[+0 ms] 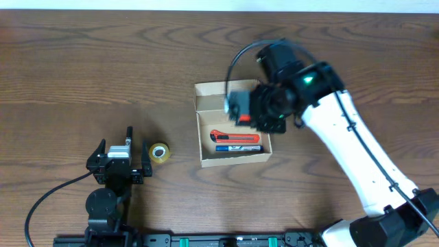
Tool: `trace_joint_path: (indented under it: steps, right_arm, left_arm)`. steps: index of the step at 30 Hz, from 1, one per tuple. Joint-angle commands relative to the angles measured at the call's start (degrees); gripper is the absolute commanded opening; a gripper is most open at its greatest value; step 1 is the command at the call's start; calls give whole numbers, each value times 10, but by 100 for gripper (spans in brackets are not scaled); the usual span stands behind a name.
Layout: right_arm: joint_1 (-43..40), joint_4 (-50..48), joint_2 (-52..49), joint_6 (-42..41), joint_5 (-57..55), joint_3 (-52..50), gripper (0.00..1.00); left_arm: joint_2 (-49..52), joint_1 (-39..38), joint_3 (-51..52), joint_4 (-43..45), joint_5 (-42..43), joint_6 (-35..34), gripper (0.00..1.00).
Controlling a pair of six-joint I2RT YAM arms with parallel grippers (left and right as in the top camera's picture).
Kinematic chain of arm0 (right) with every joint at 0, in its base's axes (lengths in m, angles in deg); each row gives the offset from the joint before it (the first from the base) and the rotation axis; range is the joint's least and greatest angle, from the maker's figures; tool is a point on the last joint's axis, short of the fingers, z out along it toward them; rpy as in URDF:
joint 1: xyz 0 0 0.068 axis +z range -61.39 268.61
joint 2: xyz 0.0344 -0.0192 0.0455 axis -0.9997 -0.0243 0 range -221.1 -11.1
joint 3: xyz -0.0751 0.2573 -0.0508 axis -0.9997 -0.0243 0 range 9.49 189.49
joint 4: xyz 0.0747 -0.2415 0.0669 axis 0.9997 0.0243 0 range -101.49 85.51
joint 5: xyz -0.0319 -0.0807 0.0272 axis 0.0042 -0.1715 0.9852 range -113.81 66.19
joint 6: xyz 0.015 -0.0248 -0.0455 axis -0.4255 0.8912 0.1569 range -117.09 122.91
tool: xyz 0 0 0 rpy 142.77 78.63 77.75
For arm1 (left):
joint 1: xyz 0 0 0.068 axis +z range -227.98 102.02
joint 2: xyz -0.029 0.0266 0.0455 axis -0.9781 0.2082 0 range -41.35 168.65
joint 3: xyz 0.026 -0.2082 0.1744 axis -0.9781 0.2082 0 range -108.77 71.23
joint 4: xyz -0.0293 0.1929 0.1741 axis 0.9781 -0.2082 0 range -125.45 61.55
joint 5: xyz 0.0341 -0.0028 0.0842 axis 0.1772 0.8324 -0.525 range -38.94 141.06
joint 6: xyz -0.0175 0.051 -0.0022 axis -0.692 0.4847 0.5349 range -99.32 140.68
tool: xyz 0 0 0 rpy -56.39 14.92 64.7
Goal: Pack container
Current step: 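Lift the stapler, carry it into the box and release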
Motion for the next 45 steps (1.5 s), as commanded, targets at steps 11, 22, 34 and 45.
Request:
trace_joint_path:
  steps: [11,22,34,45]
  right_arm:
    - [29,-68,-20,49,-12,-94,1]
    - [30,-182,-134,48,5,-172,1]
    - [30,-222,-107,-49,16,-140,69]
    - [12,-216,70,-311,7,-50,95]
  left_arm:
    - [-4,2,19,-7,-10,-5,95]
    - [-4,2,19,-7,-10,-5,95]
    - [-4,2,19,-7,-10,-5,95]
    - [-4,2,19,-7,-10,-5,95]
